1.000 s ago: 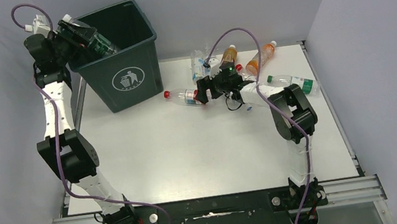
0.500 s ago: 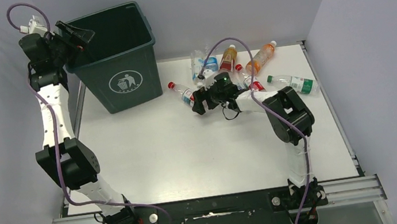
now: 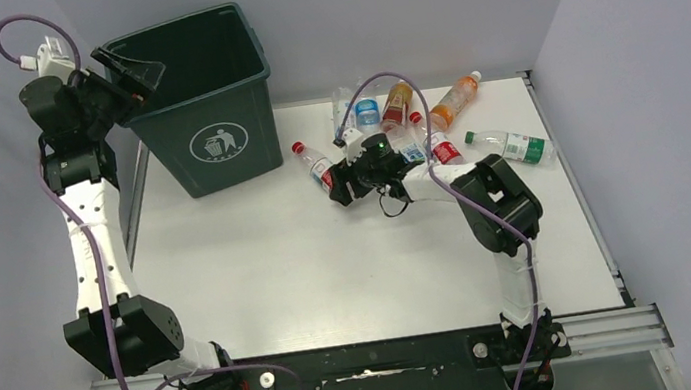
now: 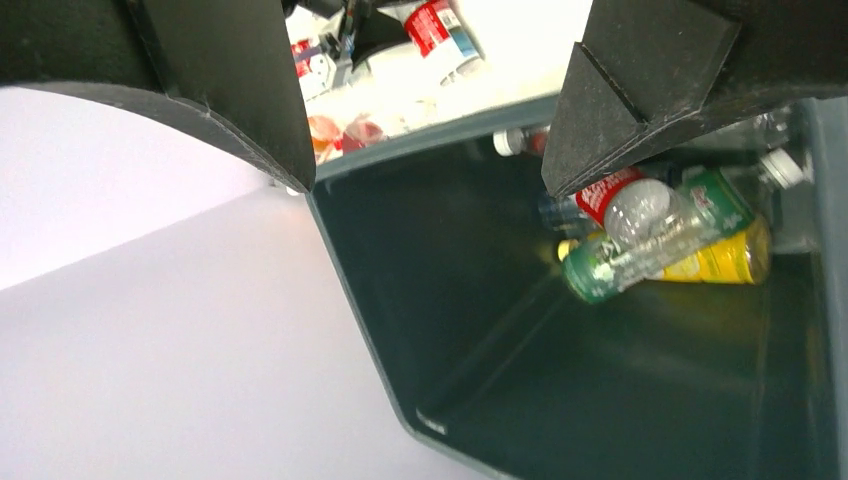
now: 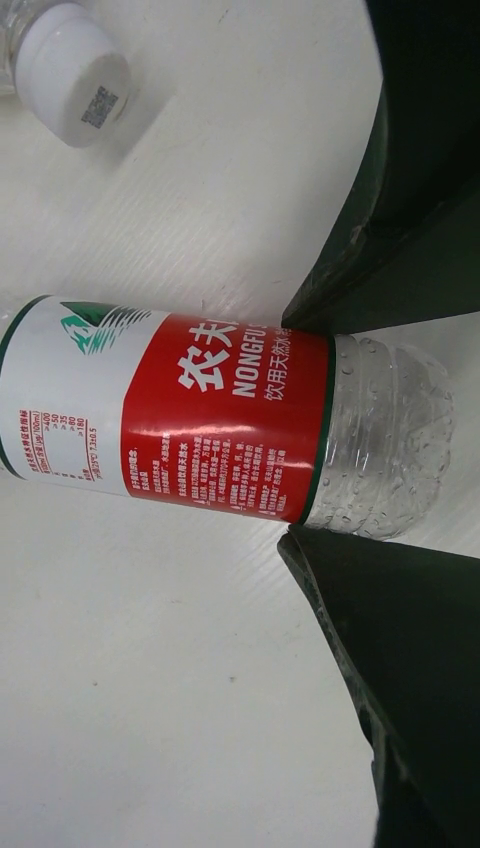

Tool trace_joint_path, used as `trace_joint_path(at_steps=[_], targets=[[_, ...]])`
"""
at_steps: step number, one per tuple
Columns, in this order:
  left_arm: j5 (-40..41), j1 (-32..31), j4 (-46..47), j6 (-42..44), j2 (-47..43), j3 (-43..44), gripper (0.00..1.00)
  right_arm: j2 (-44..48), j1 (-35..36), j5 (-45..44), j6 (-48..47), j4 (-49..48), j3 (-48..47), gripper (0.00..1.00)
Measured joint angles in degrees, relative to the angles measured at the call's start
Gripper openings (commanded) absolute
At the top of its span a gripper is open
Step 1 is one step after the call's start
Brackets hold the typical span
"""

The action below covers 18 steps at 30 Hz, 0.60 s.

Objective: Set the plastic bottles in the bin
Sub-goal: Pick up the plastic bottle at the center of the board.

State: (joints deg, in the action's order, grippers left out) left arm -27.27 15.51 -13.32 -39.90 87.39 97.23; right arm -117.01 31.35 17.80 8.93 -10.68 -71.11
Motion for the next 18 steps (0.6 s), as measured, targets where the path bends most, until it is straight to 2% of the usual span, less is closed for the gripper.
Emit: trace_joint_path(at_steps=[4, 8, 18], targets=[[0.0, -1.6, -0.1, 0.1, -3.5, -5.1, 0.85, 0.1, 1.0, -1.6, 0.1, 0.0, 0.0, 0.56], [0.2, -6.0, -0.3, 0.3, -5.7, -9.2, 0.85, 1.3, 2.5, -3.3, 0.6, -0.4, 1.7, 0.55], [1.8, -17.4, -1.0, 1.7, -9.9, -17.2, 0.85, 12.6, 7.1, -8.4, 2.9, 2.5, 13.5, 0.53]])
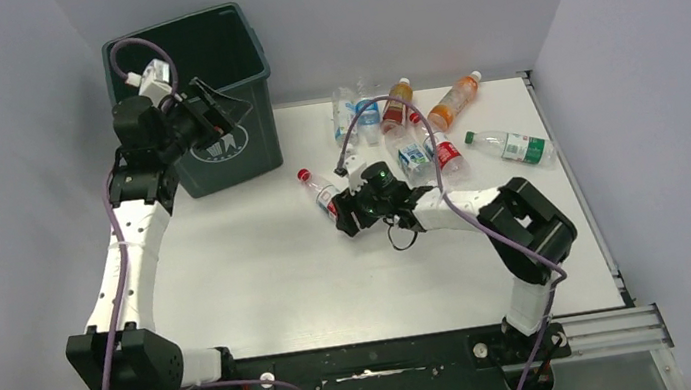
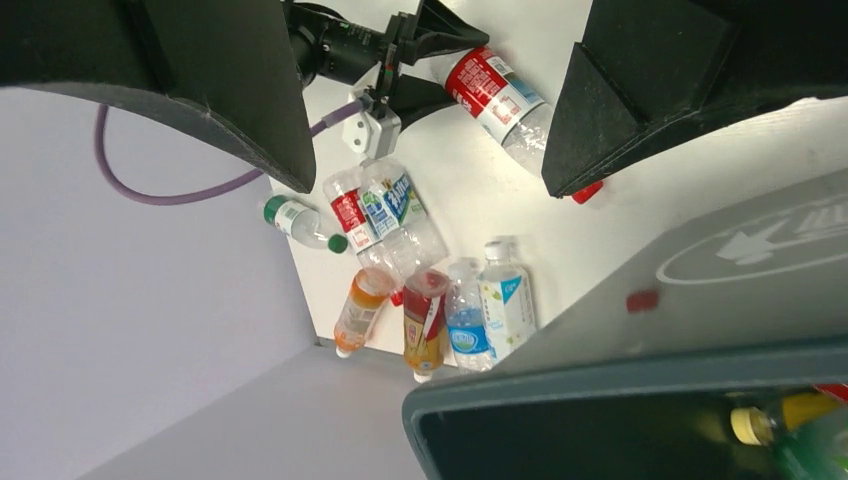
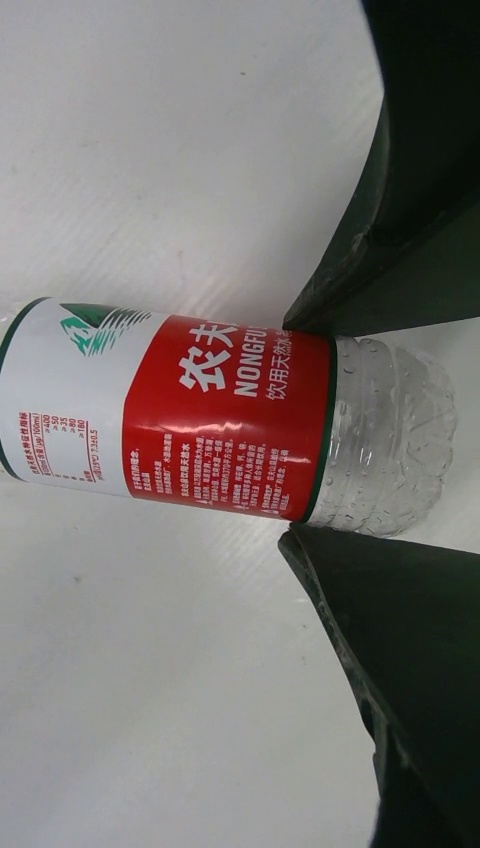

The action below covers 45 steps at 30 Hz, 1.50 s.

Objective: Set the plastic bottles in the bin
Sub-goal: Pick up the plastic bottle at the center of the board, then place the plastic bottle in the trash bin.

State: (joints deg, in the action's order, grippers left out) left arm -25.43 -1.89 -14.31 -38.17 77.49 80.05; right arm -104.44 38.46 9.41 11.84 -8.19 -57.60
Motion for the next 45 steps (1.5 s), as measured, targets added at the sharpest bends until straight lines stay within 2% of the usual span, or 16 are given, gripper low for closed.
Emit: trace_joint_path(at_steps=[5, 15, 37, 45], targets=[[0.7, -2.1, 0.3, -0.1, 0.0, -2.5, 0.85, 7.3, 1.0, -1.9, 0.4, 3.9, 3.8, 0.53], [0.9, -5.0, 2.9, -2.3, 0.1, -5.1, 0.85, 18.3, 1.0, -5.7, 0.4, 8.1, 4.2, 0.53], [0.4, -13.8, 13.6, -9.9, 2.4, -14.4, 0.85, 26.4, -2.1, -7.7, -1.8, 14.3, 1.7, 0.54], [0.4, -19.1, 18.4, -13.2, 4.1, -15.8, 0.85, 30.0, -2.1, -6.9, -1.9, 14.3, 0.7, 0.55]])
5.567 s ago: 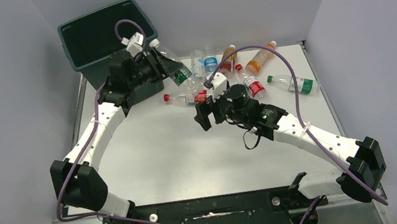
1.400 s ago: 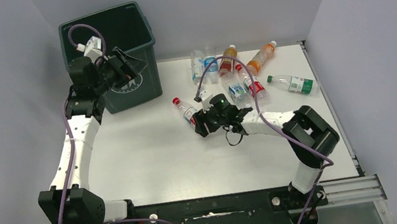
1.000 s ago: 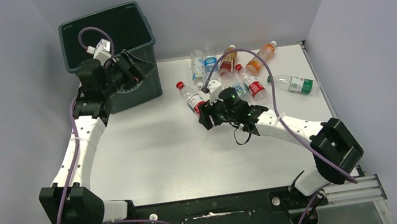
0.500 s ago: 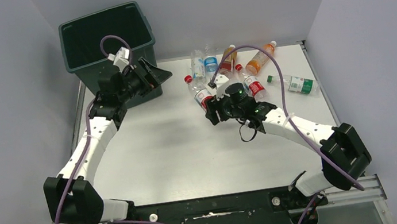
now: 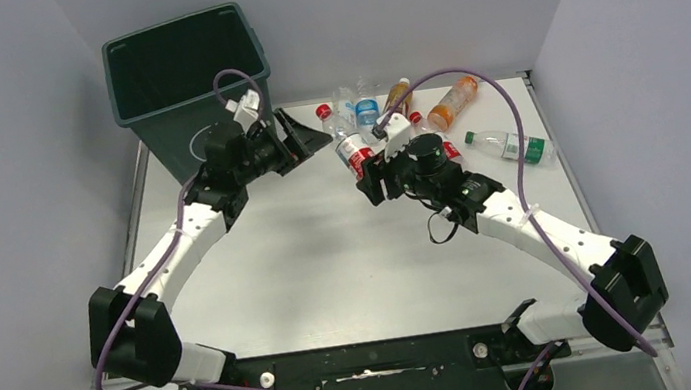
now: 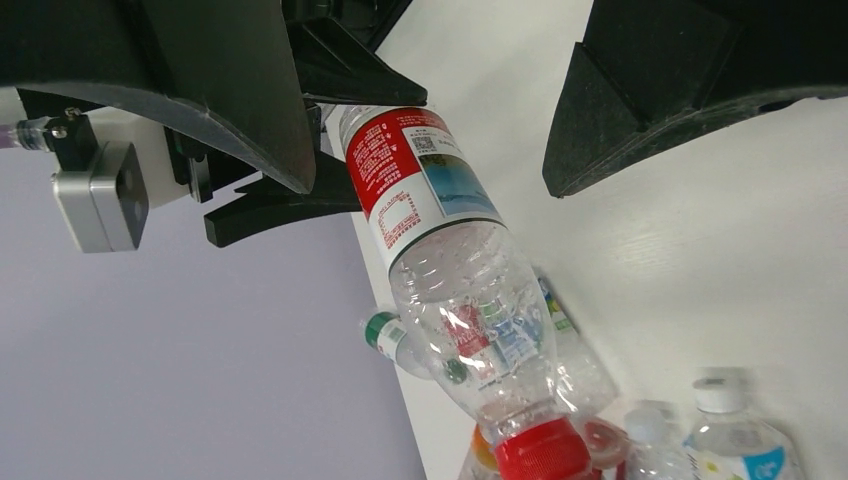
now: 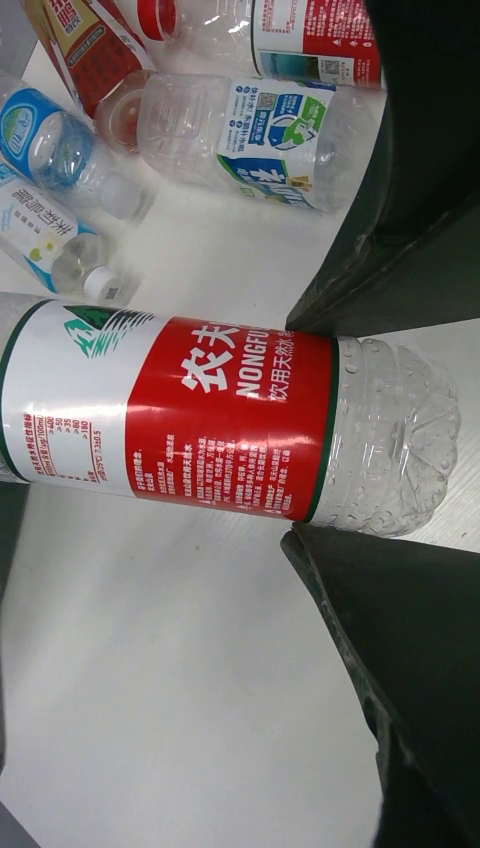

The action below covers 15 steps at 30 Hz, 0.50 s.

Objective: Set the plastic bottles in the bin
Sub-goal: Place the plastic bottle in the trash bin.

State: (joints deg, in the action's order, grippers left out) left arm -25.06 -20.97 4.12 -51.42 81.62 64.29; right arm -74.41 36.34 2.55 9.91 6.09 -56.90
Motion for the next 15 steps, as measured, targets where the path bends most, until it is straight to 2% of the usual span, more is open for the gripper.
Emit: trace_joint_path(at_steps=[7, 15], targets=[[0.7, -4.3, 3.1, -2.0, 2.2, -0.6, 0.85, 1.6, 0.0, 1.6, 0.0, 0.0, -0.3, 0.55], [1.6, -6.3, 4.5, -2.4, 3.5, -0.7, 0.86, 3.5, 0.0, 2.8, 0.5, 0.0, -0.3, 0.55]])
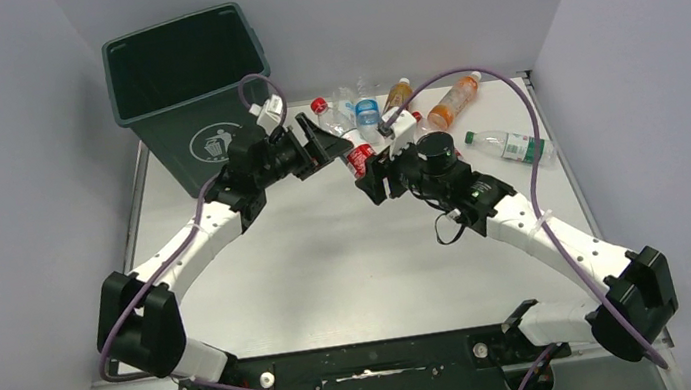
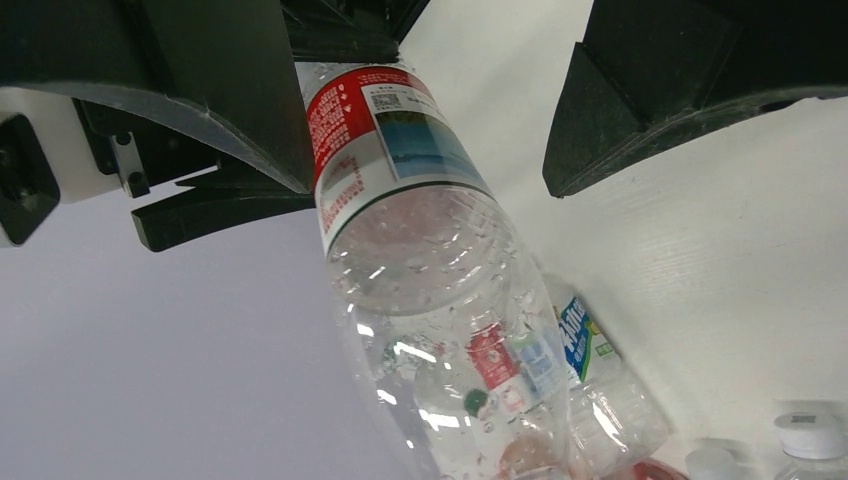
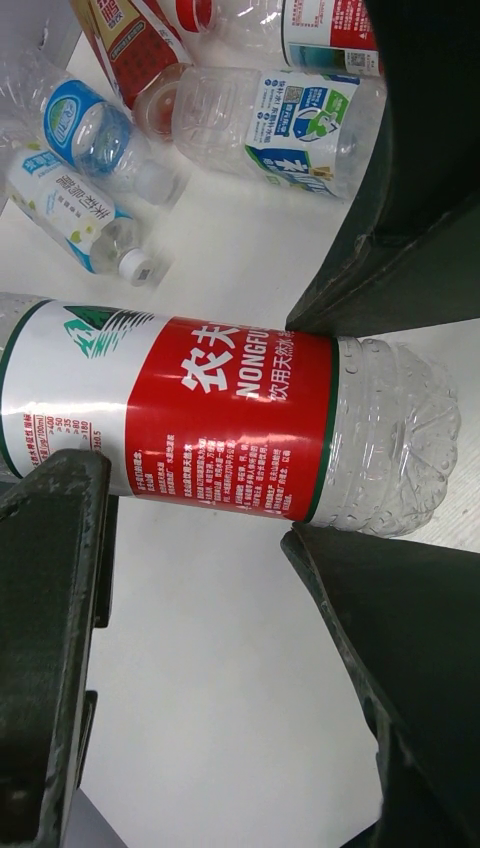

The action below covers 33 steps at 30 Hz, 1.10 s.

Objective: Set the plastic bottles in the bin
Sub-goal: Place the plastic bottle in the trash bin.

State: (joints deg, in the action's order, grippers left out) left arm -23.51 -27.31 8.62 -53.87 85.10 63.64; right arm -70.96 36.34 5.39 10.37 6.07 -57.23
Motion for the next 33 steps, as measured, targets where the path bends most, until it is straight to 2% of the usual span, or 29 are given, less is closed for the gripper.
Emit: trace_joint_path(at_steps=[19, 25, 29, 33], targets=[[1.8, -3.1, 3.0, -1.0, 3.7, 1.1, 0.85, 1.0, -0.2, 0.5, 0.8, 0.5, 0.1, 0.55], [1.7, -3.7, 2.8, -1.0, 4.4, 2.2, 0.65, 1.0, 0.1, 1.1, 0.9, 0.4, 0.1, 0.55], [1.4, -3.8, 2.7, -1.0, 5.0, 3.2, 0.56, 1.0, 0.1, 0.6, 0.9, 0.0, 0.2, 0.56], [1.2, -3.8, 1.5, -0.8, 5.2, 3.8, 0.52, 1.0, 0.1, 0.5, 1.1, -0.4, 0.6, 0.66]])
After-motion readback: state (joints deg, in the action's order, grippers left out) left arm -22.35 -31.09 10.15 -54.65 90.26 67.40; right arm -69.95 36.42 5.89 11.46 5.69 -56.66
